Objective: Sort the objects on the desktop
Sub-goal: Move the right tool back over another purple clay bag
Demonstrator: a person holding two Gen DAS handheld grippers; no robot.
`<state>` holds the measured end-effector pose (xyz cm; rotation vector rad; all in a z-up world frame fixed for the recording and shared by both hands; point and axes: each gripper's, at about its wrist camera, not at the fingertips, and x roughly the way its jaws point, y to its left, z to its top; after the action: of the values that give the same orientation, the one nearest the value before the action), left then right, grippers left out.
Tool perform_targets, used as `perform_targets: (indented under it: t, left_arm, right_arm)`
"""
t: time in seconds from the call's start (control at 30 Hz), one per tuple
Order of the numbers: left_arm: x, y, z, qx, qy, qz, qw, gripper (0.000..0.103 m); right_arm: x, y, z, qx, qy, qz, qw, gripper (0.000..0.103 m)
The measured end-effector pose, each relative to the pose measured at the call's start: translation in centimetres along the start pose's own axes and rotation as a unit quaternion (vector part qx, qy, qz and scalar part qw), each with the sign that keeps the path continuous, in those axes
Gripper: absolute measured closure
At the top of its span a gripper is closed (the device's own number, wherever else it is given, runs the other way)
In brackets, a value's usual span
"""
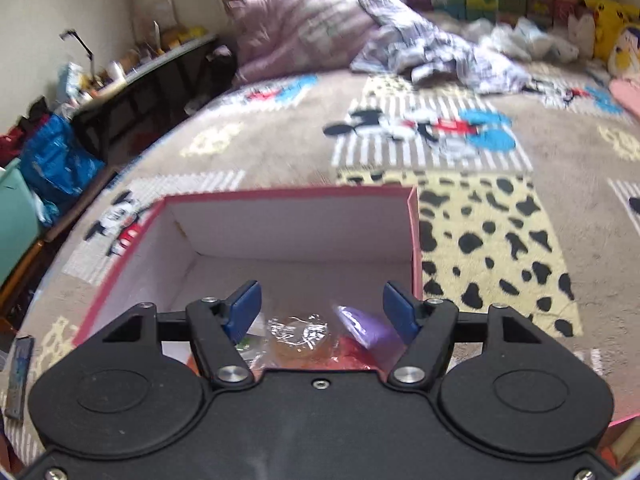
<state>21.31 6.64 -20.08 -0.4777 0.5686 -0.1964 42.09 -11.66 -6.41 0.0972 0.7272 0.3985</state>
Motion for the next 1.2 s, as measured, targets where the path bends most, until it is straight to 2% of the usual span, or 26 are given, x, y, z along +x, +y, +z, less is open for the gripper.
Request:
perform_targets:
  t: [0.1, 0.2, 0.47, 0.53, 0.6, 0.67, 0.73, 0.83, 0.97, 1.2]
  left_arm:
    - [-0.1, 0.0, 0.0, 0.002, -0.001, 0.002, 1.0000, 0.083]
    - [-0.5, -0.1, -0.1, 0.006, -0.006, 0.003, 1.0000, 0.083]
    - [-1.3, -0.5, -0.4, 0.026, -0.017, 0.009, 0.9995, 0.087]
    - [-1.3, -0.7, -0.6, 0.035, -0.017, 0.011, 0.9992, 0.087]
    - [-1.2, -0.8, -0.6, 0.035, -0.017, 0.011, 0.9992, 0.087]
    - [-1.1, -0.8, -0.6, 0.030, -0.018, 0.008, 0.9994, 0.087]
    - [-0.7, -0.7, -0.6, 0.019, -0.016, 0.006, 0.9997, 0.087]
    - [-0.6, -0.8, -0.7, 0.027, -0.017, 0.011, 0.9994, 0.087]
    - [-1.2, -1.5, -1.0, 0.048, -0.021, 0.018, 0.9985, 0.087]
    - [-3.3, -2.2, -1.5, 0.060, -0.030, 0.021, 0.9976, 0.087]
  right_arm:
    - [-3.0, 0.0, -2.1, -0.004, -0.024, 0.031, 0.999, 0.035]
    - [-5.5, 0.2, -6.0, -0.019, -0.043, 0.046, 0.998, 0.035]
    - [-9.8, 0.1, -18.5, -0.048, -0.078, 0.049, 0.995, 0.035]
    - [-10.2, 0.3, -21.3, -0.060, -0.073, 0.047, 0.994, 0.035]
    - [-10.2, 0.7, -23.5, -0.083, -0.049, 0.051, 0.994, 0.037]
    - [-9.9, 1.7, -24.3, -0.131, -0.033, 0.044, 0.990, 0.039]
    - [-9.7, 2.4, -24.3, -0.174, -0.043, 0.034, 0.983, 0.045]
    - [-9.2, 2.8, -24.1, -0.200, -0.048, 0.027, 0.978, 0.046]
    - [-8.4, 2.9, -24.7, -0.219, -0.031, 0.017, 0.975, 0.050]
    - [-7.1, 2.9, -24.5, -0.218, -0.018, 0.011, 0.976, 0.050]
